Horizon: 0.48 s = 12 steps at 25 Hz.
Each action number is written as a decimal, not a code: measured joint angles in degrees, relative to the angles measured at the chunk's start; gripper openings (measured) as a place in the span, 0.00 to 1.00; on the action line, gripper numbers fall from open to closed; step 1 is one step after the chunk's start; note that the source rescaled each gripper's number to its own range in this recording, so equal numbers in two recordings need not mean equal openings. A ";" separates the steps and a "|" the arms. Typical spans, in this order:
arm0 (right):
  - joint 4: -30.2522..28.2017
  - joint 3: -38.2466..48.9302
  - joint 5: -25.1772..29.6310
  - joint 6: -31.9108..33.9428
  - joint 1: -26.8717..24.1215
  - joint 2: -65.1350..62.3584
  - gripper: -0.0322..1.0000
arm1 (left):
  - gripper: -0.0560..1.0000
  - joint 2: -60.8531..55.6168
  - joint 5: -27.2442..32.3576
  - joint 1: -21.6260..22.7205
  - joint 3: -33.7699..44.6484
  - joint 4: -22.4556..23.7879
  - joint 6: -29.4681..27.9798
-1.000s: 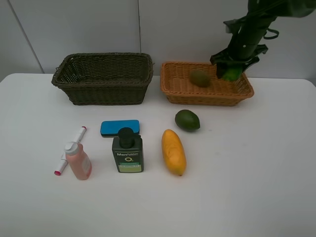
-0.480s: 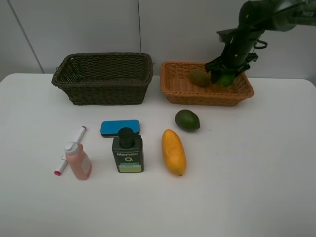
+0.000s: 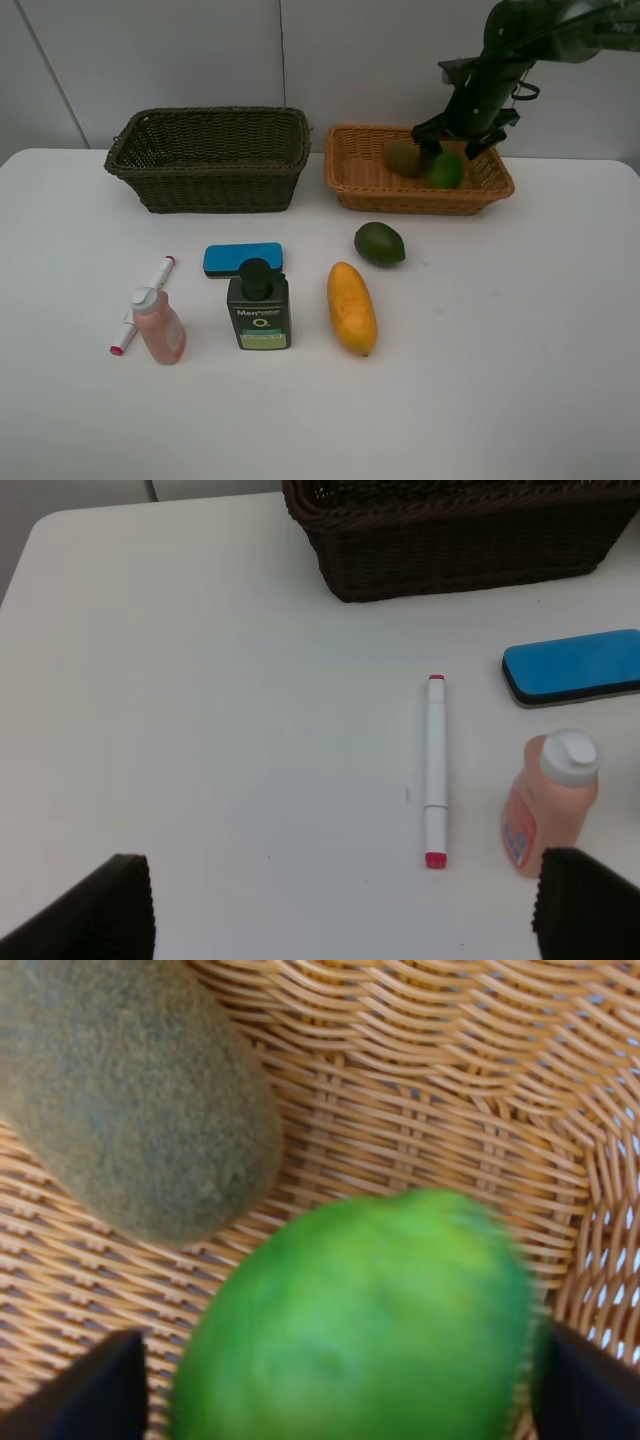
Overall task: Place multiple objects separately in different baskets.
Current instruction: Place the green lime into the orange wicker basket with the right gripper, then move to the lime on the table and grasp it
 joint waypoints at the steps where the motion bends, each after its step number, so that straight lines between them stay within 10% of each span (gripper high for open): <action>1: 0.26 0.00 0.18 -0.06 0.00 0.00 0.92 | 1.00 0.00 0.00 0.00 0.00 0.00 0.00; 12: 1.36 0.00 0.93 -0.11 0.00 0.00 1.00 | 1.00 0.00 0.00 0.00 0.00 0.00 0.00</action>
